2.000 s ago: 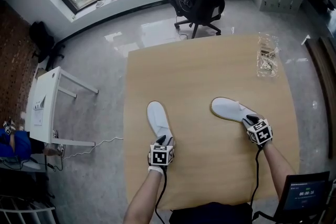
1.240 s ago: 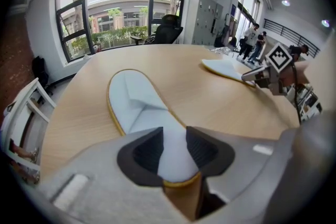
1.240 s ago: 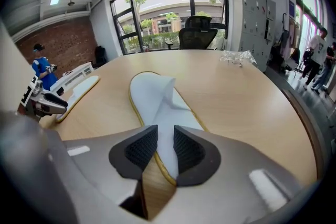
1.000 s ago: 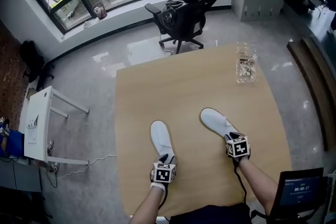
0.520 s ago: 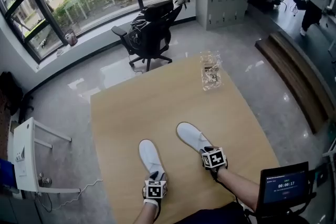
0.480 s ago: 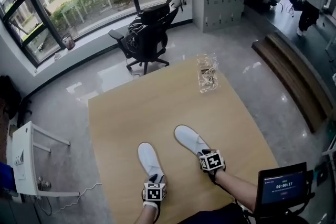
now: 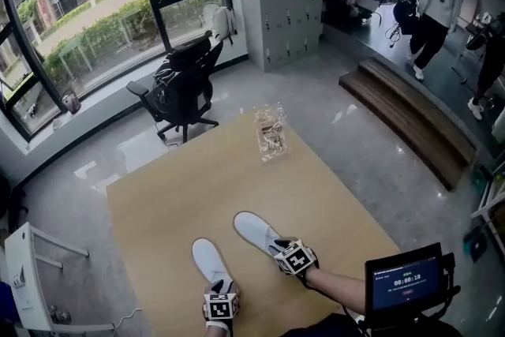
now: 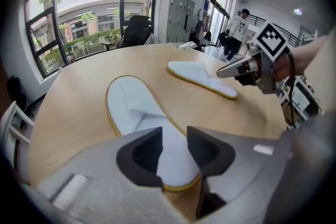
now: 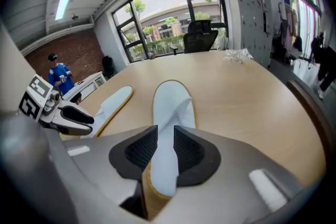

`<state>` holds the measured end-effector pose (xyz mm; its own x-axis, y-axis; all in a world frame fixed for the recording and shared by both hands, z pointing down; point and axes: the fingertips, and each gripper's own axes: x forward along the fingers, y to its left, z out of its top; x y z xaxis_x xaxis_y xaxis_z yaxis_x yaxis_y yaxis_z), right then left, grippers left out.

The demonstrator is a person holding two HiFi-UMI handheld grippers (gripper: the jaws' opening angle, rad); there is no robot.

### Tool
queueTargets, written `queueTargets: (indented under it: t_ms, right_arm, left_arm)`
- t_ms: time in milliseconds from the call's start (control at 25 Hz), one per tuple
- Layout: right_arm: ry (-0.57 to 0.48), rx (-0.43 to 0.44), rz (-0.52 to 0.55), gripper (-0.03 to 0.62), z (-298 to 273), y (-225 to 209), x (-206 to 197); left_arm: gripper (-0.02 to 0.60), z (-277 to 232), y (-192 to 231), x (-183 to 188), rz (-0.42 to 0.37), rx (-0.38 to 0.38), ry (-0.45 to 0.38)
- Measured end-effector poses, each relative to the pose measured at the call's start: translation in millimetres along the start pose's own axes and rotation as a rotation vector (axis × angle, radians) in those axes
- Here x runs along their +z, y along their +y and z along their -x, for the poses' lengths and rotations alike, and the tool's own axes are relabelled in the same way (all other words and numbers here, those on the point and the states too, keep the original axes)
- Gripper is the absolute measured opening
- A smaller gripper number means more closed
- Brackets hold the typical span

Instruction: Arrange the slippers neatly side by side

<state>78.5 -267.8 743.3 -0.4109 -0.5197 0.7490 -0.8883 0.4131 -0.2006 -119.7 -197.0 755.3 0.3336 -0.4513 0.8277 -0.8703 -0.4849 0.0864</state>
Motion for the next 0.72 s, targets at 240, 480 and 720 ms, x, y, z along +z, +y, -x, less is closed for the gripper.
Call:
queueTargets:
  t_ms: [240, 480, 720]
  right_arm:
    - [-0.041, 0.001, 0.33, 0.104, 26, 3, 31]
    - [-0.04, 0.049, 0.666, 0.117, 19, -3, 52]
    - [0.043, 0.156, 0.855, 0.138, -19, 2, 41]
  left_arm:
    - [0.147, 30, 16, 16, 0.017, 0.039, -0.052]
    - [0.15, 21, 39, 48, -0.025, 0.054, -0.115]
    - [0.153, -6, 60, 36, -0.056, 0.045, -0.048]
